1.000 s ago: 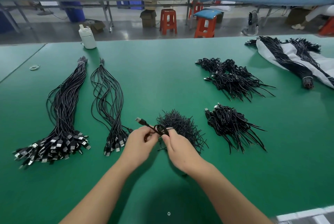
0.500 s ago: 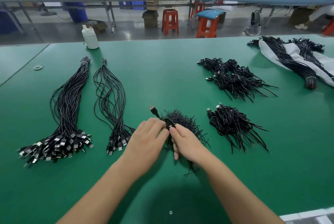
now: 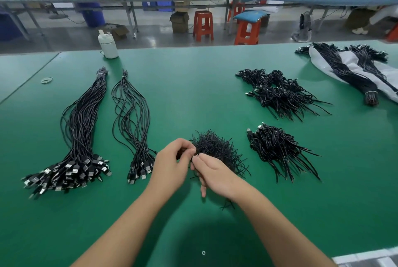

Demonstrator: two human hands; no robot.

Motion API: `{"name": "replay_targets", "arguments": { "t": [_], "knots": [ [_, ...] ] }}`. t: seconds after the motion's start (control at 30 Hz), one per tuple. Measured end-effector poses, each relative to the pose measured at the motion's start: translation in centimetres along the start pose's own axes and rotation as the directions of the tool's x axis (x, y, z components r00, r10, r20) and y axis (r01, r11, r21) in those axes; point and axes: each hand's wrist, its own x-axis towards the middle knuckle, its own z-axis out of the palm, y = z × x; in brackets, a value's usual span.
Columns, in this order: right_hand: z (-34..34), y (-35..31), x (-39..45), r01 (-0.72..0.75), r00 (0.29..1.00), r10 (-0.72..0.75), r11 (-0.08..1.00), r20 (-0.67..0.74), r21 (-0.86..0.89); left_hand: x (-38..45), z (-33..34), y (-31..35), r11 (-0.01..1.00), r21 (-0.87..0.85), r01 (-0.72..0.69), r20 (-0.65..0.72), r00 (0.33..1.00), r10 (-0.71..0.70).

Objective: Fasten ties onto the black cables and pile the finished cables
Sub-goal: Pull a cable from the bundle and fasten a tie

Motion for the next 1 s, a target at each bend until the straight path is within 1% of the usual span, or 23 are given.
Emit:
{"name": "replay_targets", "arguments": {
  "t": [0.03, 0.1, 0.17, 0.27, 0.3, 0.33, 0.4, 0.47, 0.6, 0.7, 0.77, 0.87, 1.0],
  "knots": [
    [-0.1, 0.0, -0.1, 0.042, 0.999, -0.045, 0.986, -0.015, -0.163, 0.1, 0.0, -0.1, 0.999, -0.012, 0.033, 0.017, 0.999, -0.033],
    [-0.2, 0.3, -0.2, 0.107, 0.990, -0.136, 0.895, -0.035, -0.434, 0.3, 0.1, -0.3, 0.995, -0.030, 0.100, 0.056, 0.994, -0.098],
    [-0.3, 0.7, -0.2, 0.145, 0.975, -0.218, 0.762, -0.039, -0.631, 0.6, 0.1, -0.5, 0.980, -0.078, 0.185, 0.113, 0.978, -0.176],
    [-0.3, 1.3, -0.3, 0.165, 0.946, -0.325, 0.512, -0.012, -0.843, 1.0, -0.3, -0.7, 0.946, -0.135, 0.296, 0.213, 0.941, -0.264],
    [-0.3, 1.4, -0.3, 0.173, 0.934, -0.356, 0.460, -0.002, -0.871, 1.1, -0.5, -0.8, 0.943, -0.125, 0.307, 0.243, 0.931, -0.271],
    [-0.3, 1.6, -0.4, 0.188, 0.925, -0.381, 0.442, 0.006, -0.877, 1.2, -0.7, -0.8, 0.943, -0.116, 0.313, 0.272, 0.923, -0.273],
    [-0.3, 1.7, -0.4, 0.220, 0.913, -0.409, 0.452, 0.018, -0.865, 1.4, -1.1, -0.9, 0.940, -0.107, 0.324, 0.301, 0.911, -0.280],
    [-0.3, 1.8, -0.3, 0.226, 0.912, -0.410, 0.454, 0.023, -0.862, 1.5, -1.3, -1.0, 0.947, -0.076, 0.311, 0.273, 0.920, -0.280],
    [0.0, 1.7, -0.2, 0.213, 0.919, -0.393, 0.448, 0.022, -0.868, 1.6, -1.5, -0.5, 0.975, 0.100, 0.196, 0.229, 0.949, -0.215],
    [-0.2, 1.7, 0.0, 0.195, 0.928, -0.373, 0.444, 0.018, -0.875, 1.6, -1.7, 0.0, 0.974, 0.204, 0.094, 0.304, 0.940, -0.154],
    [-0.3, 1.8, 0.1, 0.190, 0.931, -0.364, 0.437, 0.020, -0.879, 1.5, -1.9, 0.3, 0.972, 0.233, 0.045, 0.357, 0.925, -0.128],
    [-0.3, 2.1, 0.2, 0.180, 0.937, -0.348, 0.411, 0.028, -0.894, 1.6, -2.1, 0.6, 0.969, 0.246, 0.029, 0.383, 0.915, -0.125],
    [-0.3, 2.7, 0.4, 0.158, 0.947, -0.321, 0.407, 0.021, -0.900, 1.7, -1.8, 0.9, 0.933, 0.359, 0.023, 0.401, 0.899, -0.176]
  ]
}}
